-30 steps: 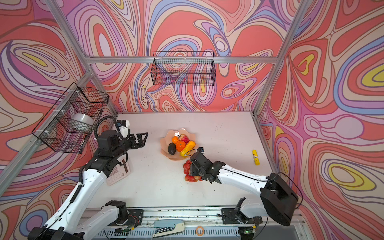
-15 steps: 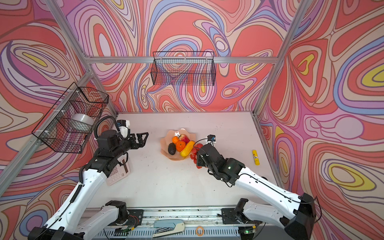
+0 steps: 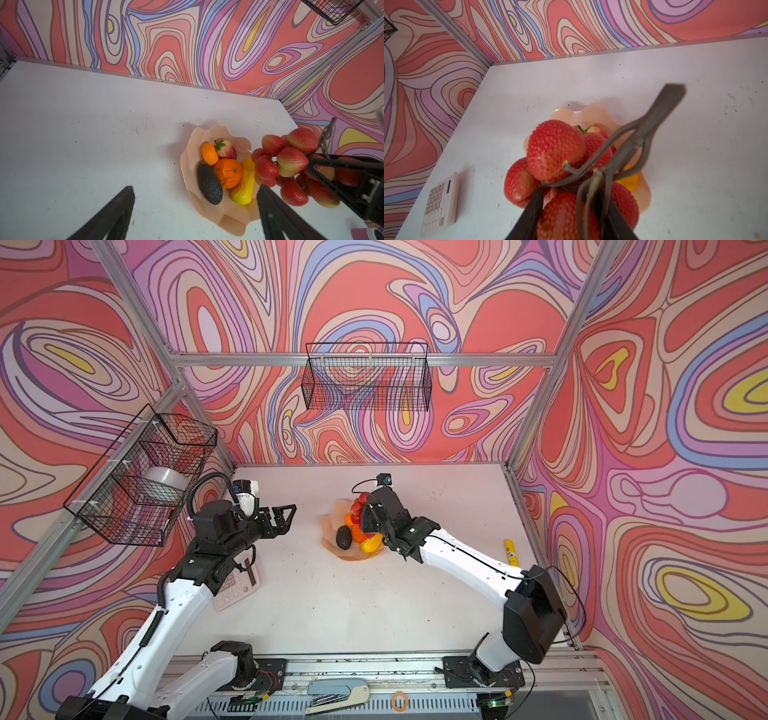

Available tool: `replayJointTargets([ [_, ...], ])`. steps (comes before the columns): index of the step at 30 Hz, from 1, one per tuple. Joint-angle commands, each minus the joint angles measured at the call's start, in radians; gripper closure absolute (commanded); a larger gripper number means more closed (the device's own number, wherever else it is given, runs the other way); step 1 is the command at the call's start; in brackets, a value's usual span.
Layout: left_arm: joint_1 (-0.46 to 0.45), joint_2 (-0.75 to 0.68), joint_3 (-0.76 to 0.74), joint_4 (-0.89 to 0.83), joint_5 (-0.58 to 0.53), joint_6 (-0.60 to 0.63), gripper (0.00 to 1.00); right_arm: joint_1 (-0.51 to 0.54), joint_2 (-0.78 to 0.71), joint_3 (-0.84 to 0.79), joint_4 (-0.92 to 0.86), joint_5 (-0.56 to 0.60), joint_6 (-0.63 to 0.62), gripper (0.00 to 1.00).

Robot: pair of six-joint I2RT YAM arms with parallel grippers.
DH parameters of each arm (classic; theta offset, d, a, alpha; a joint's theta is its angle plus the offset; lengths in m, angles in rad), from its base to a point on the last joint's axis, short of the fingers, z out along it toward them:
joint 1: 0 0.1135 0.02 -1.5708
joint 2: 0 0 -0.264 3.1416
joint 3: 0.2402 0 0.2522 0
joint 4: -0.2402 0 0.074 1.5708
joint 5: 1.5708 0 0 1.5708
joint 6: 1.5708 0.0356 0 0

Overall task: Place and organize the fake fruits in the fruit bowl
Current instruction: 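Lay the lychee bunch on top of the bowl fruit and release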

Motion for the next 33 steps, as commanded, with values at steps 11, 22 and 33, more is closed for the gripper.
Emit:
replayJointTargets([
  [11,0.008,-0.021,-0.004,0.006,0.0,-0.006,0.08,-0.042,0.238,0.088,0.129,-0.158,-0.028,0.51],
  [22,0.01,-0.022,-0.001,0.003,-0.004,-0.008,0.08,-0.084,0.214,0.059,0.158,-0.245,-0.002,0.03],
  [33,0.01,-0.041,-0.011,0.065,-0.038,-0.104,0.07,-0.169,-0.099,-0.101,0.28,-0.066,-0.101,0.02],
])
